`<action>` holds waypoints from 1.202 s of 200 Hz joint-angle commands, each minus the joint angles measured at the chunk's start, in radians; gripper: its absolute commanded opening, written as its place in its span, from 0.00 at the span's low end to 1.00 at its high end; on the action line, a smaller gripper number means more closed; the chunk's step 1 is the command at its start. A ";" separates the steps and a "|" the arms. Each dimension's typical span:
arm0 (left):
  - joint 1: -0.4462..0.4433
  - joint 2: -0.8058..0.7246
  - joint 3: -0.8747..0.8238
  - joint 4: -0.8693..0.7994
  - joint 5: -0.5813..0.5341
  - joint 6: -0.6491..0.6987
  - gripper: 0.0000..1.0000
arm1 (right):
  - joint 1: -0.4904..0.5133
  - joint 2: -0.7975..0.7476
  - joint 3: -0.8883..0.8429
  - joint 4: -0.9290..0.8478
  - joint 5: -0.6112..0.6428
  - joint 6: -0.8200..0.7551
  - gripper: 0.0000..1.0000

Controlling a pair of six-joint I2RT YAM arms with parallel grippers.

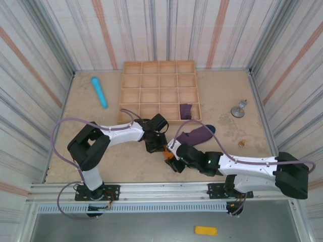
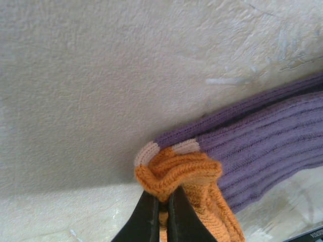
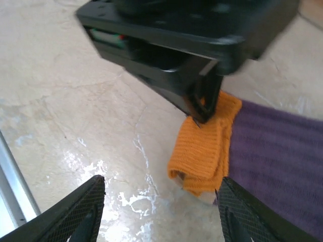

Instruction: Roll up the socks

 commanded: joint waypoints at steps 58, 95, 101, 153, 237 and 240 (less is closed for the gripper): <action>0.038 0.049 -0.030 -0.055 0.058 0.025 0.00 | 0.098 0.227 -0.029 0.296 0.242 -0.302 0.54; 0.039 0.048 -0.040 -0.050 0.067 0.029 0.00 | 0.088 0.331 -0.040 0.388 0.281 -0.288 0.51; 0.040 0.048 -0.042 -0.048 0.069 0.030 0.00 | 0.084 0.343 -0.038 0.392 0.284 -0.285 0.50; 0.047 0.031 -0.055 -0.052 0.070 0.037 0.00 | 0.072 0.419 -0.043 0.381 0.367 -0.224 0.45; 0.075 0.001 -0.075 -0.051 0.080 0.048 0.00 | 0.028 0.480 -0.042 0.346 0.332 -0.063 0.17; 0.077 -0.002 -0.077 -0.048 0.083 0.047 0.00 | 0.022 0.477 -0.046 0.347 0.321 -0.055 0.16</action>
